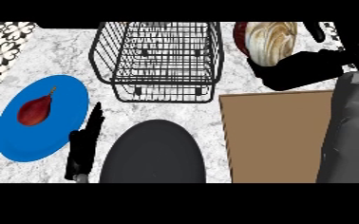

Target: Pick the cupcake from the tray and place it in the tiered basket

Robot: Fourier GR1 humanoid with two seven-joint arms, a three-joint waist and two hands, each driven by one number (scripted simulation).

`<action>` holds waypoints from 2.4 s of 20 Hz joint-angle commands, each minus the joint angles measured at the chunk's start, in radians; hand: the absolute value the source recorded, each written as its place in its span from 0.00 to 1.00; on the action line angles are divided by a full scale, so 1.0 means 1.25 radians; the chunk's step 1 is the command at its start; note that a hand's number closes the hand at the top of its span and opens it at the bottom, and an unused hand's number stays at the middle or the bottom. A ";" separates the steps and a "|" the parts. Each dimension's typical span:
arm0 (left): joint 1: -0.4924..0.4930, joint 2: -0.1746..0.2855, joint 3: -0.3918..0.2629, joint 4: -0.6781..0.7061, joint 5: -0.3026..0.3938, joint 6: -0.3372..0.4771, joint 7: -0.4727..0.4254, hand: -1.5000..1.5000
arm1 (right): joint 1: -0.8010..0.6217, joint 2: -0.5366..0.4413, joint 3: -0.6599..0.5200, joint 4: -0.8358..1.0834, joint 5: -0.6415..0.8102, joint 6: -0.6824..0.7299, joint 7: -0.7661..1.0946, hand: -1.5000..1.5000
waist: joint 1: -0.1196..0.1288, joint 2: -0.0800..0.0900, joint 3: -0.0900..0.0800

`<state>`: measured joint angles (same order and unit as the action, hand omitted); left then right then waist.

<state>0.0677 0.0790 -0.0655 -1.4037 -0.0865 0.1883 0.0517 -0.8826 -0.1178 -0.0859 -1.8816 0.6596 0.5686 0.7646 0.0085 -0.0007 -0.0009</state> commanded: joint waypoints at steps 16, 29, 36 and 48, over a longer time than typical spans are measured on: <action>0.013 -0.009 0.003 -0.011 0.004 -0.018 -0.010 0.50 | -0.187 0.082 0.085 0.541 0.118 -0.270 -0.186 1.00 | 0.006 0.003 0.000; -0.003 0.010 0.024 0.015 0.012 -0.045 -0.020 0.50 | -0.220 0.094 0.079 0.854 0.058 -0.509 -0.274 1.00 | 0.009 0.005 0.000; 0.011 -0.005 -0.009 0.003 -0.012 -0.037 -0.034 0.50 | -0.230 0.094 0.042 0.957 -0.196 -0.588 -0.348 0.00 | 0.032 0.009 0.001; 0.036 -0.025 -0.003 -0.019 -0.013 -0.009 -0.021 0.50 | -0.270 0.066 -0.076 0.906 -0.303 -0.824 -0.429 0.00 | 0.001 -0.001 0.001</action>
<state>0.0818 0.0604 -0.0616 -1.4024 -0.0993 0.1621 0.0222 -1.2194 -0.0217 -0.1384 -0.7086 0.2811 -0.3441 0.2222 0.0246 0.0041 0.0001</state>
